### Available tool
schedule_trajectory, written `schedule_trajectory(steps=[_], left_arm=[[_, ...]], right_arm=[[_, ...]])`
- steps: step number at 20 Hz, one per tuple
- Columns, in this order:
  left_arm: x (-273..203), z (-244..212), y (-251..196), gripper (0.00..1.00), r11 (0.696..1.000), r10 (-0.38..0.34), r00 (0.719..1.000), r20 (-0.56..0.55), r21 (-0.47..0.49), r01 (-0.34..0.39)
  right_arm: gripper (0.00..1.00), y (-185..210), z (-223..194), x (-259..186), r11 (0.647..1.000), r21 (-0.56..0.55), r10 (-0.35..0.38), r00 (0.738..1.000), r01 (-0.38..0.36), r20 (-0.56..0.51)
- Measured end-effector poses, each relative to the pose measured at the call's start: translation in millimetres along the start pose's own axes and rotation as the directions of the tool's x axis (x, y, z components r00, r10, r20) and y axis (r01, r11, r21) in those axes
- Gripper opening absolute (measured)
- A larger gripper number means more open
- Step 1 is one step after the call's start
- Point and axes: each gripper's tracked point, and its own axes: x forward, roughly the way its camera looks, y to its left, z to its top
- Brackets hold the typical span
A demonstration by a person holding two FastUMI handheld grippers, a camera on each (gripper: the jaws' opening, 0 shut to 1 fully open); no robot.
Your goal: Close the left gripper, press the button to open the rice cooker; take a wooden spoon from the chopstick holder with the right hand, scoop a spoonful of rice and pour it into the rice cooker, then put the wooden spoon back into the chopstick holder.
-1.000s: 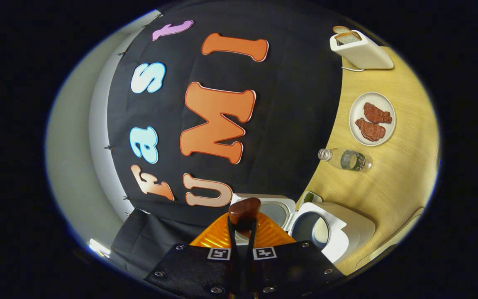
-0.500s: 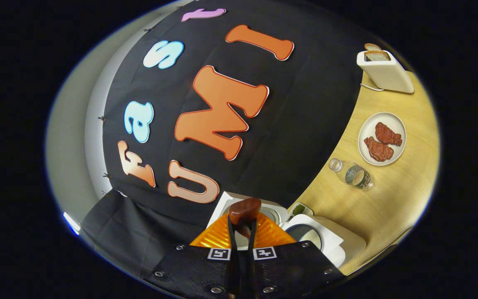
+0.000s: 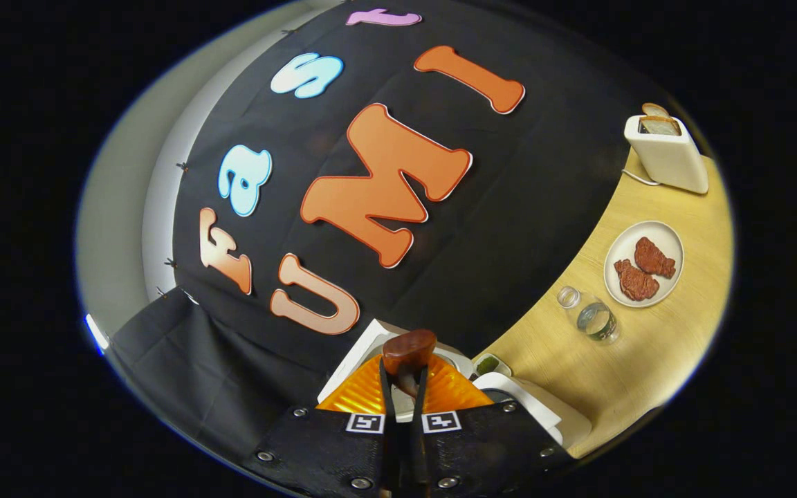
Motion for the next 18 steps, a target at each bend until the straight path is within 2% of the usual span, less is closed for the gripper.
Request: schedule_trajectory(steps=[13, 18], left_arm=[[9, -1, -4, 1.00, 1.000, -0.012, 1.000, -0.007, 0.009, 0.012], [12, -1, -4, 1.00, 1.000, -0.010, 1.000, -0.009, 0.012, 0.010]], right_arm=[[0.05, 6, -6, 14, 0.995, -0.103, 0.002, 1.000, -0.002, 0.001], [0.05, 9, -8, 19, 0.983, -0.184, 0.002, 1.000, 0.000, 0.009]])
